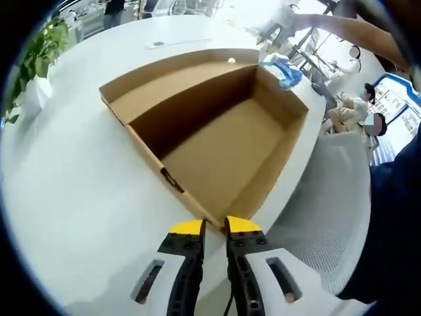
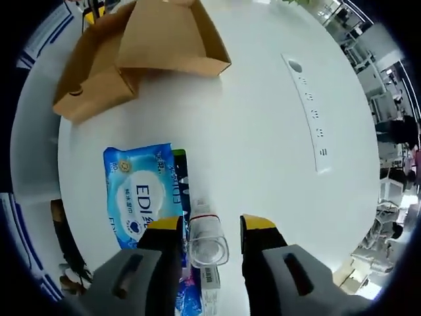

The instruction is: Operate the shoe box by opening the lid, removing the specified soft item, and placing it in the target area until the item is outside and the box remains undamaged.

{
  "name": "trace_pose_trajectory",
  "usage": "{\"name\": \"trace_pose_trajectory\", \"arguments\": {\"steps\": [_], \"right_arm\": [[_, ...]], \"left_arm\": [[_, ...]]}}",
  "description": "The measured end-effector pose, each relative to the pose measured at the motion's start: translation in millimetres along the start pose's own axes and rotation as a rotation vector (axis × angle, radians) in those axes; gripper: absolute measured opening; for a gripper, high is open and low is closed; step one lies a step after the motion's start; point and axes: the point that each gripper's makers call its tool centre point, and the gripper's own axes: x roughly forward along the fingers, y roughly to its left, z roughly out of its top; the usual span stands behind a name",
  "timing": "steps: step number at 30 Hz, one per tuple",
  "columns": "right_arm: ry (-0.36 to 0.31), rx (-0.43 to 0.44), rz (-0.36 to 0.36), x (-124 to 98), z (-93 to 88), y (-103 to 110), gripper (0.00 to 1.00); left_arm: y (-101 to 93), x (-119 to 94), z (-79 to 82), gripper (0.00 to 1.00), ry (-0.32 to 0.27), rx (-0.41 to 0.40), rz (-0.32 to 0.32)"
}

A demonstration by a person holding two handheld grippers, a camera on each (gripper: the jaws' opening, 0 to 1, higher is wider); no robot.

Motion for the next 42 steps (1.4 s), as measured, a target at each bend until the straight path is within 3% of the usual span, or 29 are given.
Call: {"name": "trace_pose_trajectory", "arguments": {"steps": [3, 10, 14, 16, 19, 23, 24, 28, 33, 36, 39, 42], "right_arm": [[-0.031, 0.021, -0.031, -12.7, 8.0, -2.4, 0.36], [-0.233, 0.067, -0.178, -58.3, 62.4, -5.1, 0.34], [-0.320, 0.125, -0.223, -78.3, 94.4, 5.6, 0.29], [-0.384, 0.185, -0.227, -85.8, 111.7, 11.1, 0.28], [-0.515, 0.369, -0.214, -95.1, 144.1, 22.1, 0.27], [-0.563, 0.615, -0.143, -79.5, 162.7, 36.7, 0.21], [-0.577, 0.641, -0.119, -75.3, 167.6, 40.4, 0.19], [-0.567, 0.857, -0.039, -50.4, 172.3, 45.2, 0.13], [-0.502, 0.919, -0.095, -27.0, 165.9, 30.5, 0.12], [-0.476, 0.970, -0.072, -16.5, 168.3, 23.7, 0.10], [-0.386, 0.964, -0.101, -1.9, 160.1, 14.4, 0.10], [-0.330, 1.031, -0.022, 11.2, 159.5, 21.2, 0.11]], "left_arm": [[1.4, 0.3, 0.1, 0.09, 0.003, 0.002, 0.003], [0.9, 0.0, 0.0, 0.08, -0.006, -0.021, 0.011], [0.3, -0.7, -0.4, 0.07, -0.016, -0.048, 0.016], [0.2, -0.7, -0.6, 0.07, -0.020, -0.063, 0.017], [-0.2, -1.0, -1.0, 0.06, -0.025, -0.101, 0.024], [-1.0, -1.4, -1.6, 0.05, -0.032, -0.161, 0.037], [-0.9, -1.7, -2.1, 0.05, -0.035, -0.187, 0.041], [1.0, -2.1, -2.5, 0.04, -0.051, -0.286, 0.057], [4.3, -1.5, -3.0, 0.03, -0.071, -0.341, 0.080], [5.9, -0.7, -1.6, 0.03, -0.073, -0.342, 0.085], [8.0, 0.0, -1.3, 0.03, -0.074, -0.349, 0.091], [7.1, 0.1, -1.7, 0.03, -0.077, -0.341, 0.111]]}}
